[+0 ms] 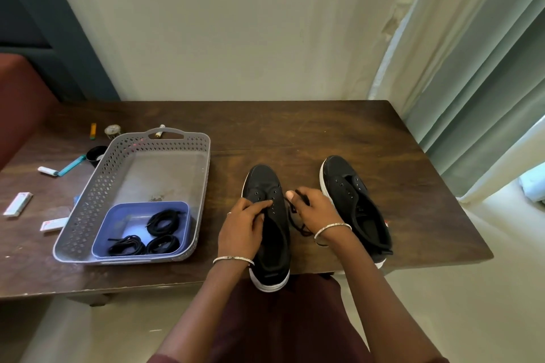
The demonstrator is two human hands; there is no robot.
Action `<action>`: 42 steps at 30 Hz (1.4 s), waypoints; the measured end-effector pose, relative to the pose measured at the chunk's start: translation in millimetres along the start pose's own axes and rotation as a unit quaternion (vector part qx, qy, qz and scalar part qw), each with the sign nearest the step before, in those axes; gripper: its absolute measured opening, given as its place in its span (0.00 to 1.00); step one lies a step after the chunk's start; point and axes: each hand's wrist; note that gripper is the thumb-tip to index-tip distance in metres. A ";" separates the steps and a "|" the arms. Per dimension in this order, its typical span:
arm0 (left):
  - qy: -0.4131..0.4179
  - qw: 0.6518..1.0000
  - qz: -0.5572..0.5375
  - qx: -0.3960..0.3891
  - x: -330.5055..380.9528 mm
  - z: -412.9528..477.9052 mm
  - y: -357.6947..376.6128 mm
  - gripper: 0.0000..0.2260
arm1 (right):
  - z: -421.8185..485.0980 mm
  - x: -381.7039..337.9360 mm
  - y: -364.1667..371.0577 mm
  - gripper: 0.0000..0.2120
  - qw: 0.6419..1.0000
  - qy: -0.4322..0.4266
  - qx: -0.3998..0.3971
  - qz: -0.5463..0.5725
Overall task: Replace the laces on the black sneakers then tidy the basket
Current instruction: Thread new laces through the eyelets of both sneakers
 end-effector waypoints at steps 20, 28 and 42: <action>0.045 0.881 -0.459 0.106 100.0 -92.0 -93.1 0.04 | -117.9 -92.1 8.8 0.12 0.989 -0.043 0.062 0.129; 0.100 0.951 -0.282 0.074 108.9 -118.8 -124.1 0.10 | -173.4 -135.5 -5.5 0.04 0.970 -0.180 0.144 0.075; 0.124 0.971 -0.205 -0.009 121.4 -162.5 -159.5 0.11 | -204.6 -134.7 19.4 0.09 0.941 -0.282 0.102 -0.157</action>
Point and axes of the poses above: each hand's wrist, its own z-axis towards the middle knuckle, its own y-axis out of the palm, x = y × z, and after that the axes turned 13 degrees about -x, right-handed
